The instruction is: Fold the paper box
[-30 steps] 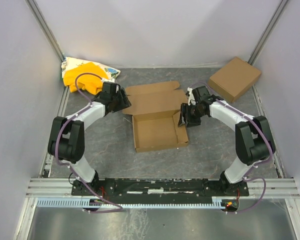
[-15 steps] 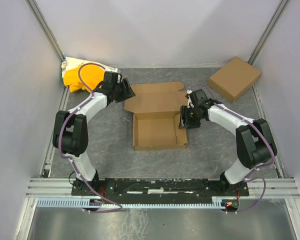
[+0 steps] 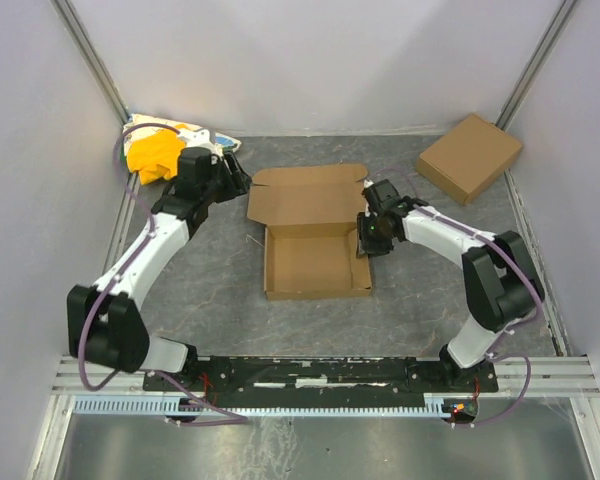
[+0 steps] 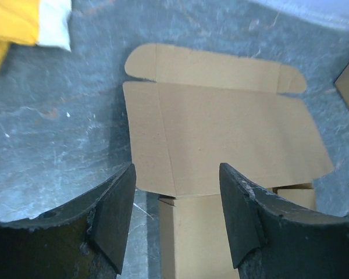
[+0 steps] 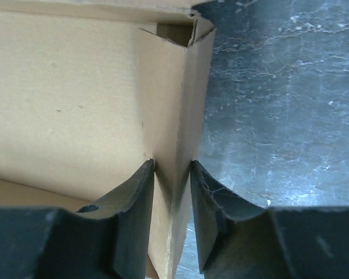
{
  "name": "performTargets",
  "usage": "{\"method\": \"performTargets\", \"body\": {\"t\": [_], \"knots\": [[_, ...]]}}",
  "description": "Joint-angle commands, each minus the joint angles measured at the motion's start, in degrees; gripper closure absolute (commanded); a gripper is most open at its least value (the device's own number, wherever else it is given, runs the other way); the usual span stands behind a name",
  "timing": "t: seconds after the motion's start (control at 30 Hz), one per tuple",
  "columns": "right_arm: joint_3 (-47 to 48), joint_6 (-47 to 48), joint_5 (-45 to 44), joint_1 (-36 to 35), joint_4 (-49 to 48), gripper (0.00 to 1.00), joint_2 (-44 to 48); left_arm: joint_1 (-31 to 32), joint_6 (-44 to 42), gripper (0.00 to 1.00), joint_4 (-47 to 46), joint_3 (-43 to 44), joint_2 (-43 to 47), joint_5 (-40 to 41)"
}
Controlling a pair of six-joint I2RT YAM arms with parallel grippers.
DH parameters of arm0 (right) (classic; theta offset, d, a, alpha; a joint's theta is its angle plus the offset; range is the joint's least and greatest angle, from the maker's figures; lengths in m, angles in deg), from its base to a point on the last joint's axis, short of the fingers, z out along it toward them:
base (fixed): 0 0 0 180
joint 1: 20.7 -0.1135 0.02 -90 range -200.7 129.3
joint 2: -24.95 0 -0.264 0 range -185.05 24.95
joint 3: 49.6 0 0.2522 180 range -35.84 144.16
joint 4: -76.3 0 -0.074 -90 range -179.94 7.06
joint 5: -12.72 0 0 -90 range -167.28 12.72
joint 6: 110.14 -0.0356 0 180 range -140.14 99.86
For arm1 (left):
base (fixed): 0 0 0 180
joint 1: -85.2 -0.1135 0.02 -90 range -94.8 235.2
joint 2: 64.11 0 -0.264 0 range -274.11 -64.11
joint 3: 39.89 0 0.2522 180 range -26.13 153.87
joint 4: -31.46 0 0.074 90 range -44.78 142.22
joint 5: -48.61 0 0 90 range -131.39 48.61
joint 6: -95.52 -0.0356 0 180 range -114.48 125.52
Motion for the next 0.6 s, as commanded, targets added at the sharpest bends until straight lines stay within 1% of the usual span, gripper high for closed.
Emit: {"method": "performTargets", "body": {"t": [0.0,0.1,0.2,0.33,0.47,0.57], "knots": [[5.5,-0.9,-7.0,-3.1,2.6,0.64,-3.6,0.1,-3.6,0.34,-5.0,-3.3,5.3,5.5],[8.6,-1.0,-14.2,-5.3,7.1,0.68,-6.7,0.0,-3.1,0.34,-5.1,-3.3,5.4,3.0],[10.9,-1.7,-21.6,-7.0,11.4,0.77,-9.2,0.1,-2.7,0.35,-4.9,-2.8,5.2,1.1],[13.0,-2.4,-31.0,-9.1,15.5,0.84,-11.2,0.1,-2.6,0.35,-5.0,-3.0,6.1,1.1],[15.8,-2.4,-36.8,-10.3,19.4,0.85,-14.8,0.2,-2.6,0.35,-4.9,-3.2,6.5,1.0],[16.3,-2.4,-37.8,-10.7,20.1,0.83,-16.9,0.2,-2.6,0.35,-4.9,-3.2,6.4,0.6]]}}
